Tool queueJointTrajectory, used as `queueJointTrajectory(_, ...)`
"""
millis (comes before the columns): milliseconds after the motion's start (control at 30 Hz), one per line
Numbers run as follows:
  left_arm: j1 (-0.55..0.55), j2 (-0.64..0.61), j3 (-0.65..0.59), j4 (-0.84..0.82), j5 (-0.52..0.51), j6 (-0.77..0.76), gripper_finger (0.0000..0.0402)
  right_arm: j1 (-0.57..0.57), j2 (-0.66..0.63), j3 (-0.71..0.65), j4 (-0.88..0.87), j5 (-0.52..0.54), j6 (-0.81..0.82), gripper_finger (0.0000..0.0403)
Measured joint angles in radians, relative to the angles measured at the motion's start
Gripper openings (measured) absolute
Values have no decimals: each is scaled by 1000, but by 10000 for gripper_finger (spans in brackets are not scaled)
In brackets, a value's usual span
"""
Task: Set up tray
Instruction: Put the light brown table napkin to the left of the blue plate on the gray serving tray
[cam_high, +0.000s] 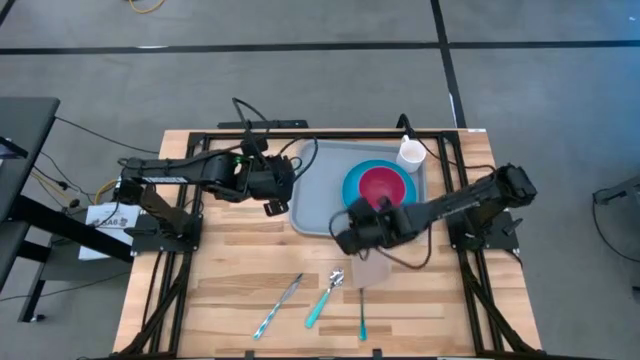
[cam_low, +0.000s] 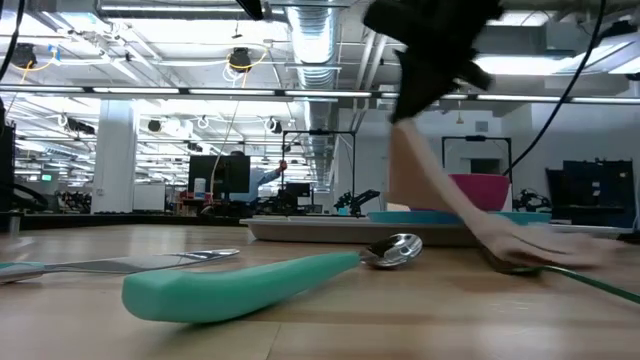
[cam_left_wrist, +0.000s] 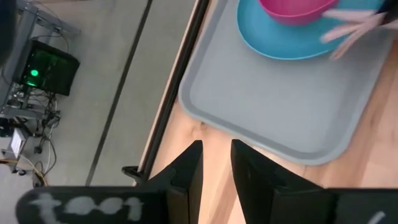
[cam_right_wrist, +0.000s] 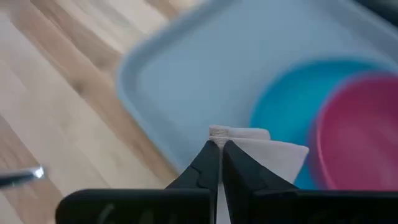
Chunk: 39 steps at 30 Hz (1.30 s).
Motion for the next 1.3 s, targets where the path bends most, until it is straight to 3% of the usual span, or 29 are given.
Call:
queueJointTrajectory(333,-84,0,0,-107,-37,-166,72,-256,0,41,326,-49,-394,2)
queueJointTrajectory(633,-173,0,0,-174,-59,-300,72,-476,0,42,361,-90,-427,15)
queueJointTrajectory(733,-203,0,0,-174,-60,-310,72,-529,0,42,384,-200,-513,37)
queueJointTrajectory(833,-229,0,0,-174,-72,-327,72,-568,0,42,443,-330,-612,63)
queueJointTrajectory(1167,-251,0,0,-174,-90,-341,72,-637,0,42,472,-350,-661,136)
queueJointTrajectory(1300,-251,0,0,-174,-139,-341,72,-627,0,42,402,-454,-661,153)
